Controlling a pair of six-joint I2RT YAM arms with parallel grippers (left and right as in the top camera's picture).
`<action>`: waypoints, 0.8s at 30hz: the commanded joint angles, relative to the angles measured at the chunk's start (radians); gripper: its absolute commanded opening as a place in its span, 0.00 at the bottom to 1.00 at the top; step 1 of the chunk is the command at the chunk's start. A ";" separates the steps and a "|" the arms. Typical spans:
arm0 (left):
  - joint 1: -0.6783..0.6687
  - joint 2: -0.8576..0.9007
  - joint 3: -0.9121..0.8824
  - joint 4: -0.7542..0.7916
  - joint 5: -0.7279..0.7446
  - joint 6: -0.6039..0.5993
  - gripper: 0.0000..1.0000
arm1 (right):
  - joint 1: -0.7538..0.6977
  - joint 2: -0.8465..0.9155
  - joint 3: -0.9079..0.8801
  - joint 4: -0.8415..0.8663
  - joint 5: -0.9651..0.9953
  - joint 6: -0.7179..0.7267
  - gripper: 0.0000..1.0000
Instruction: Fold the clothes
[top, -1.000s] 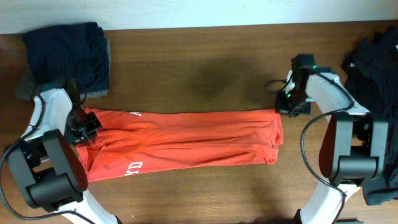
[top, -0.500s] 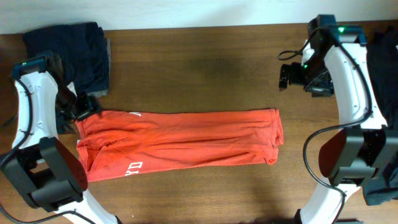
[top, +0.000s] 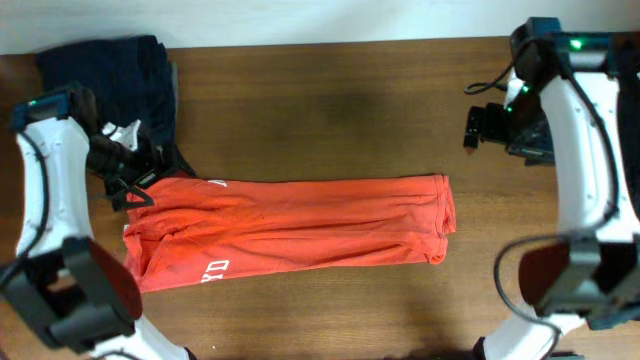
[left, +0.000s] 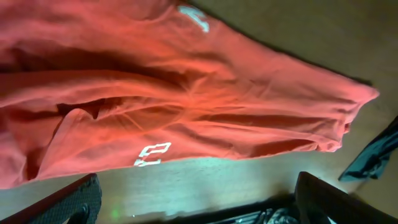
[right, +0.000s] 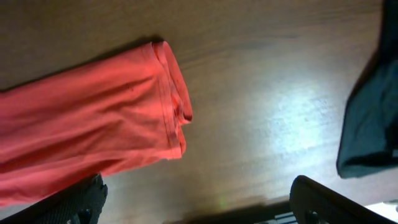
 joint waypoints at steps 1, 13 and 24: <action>0.001 -0.175 0.014 -0.006 -0.011 0.018 0.99 | -0.004 -0.143 -0.081 -0.007 0.029 0.016 0.99; 0.001 -0.620 -0.045 -0.013 -0.023 0.011 0.99 | -0.002 -0.577 -0.649 0.267 -0.034 0.040 0.99; -0.006 -0.780 -0.350 0.072 0.035 0.010 0.99 | -0.050 -0.460 -0.934 0.669 -0.290 -0.056 0.99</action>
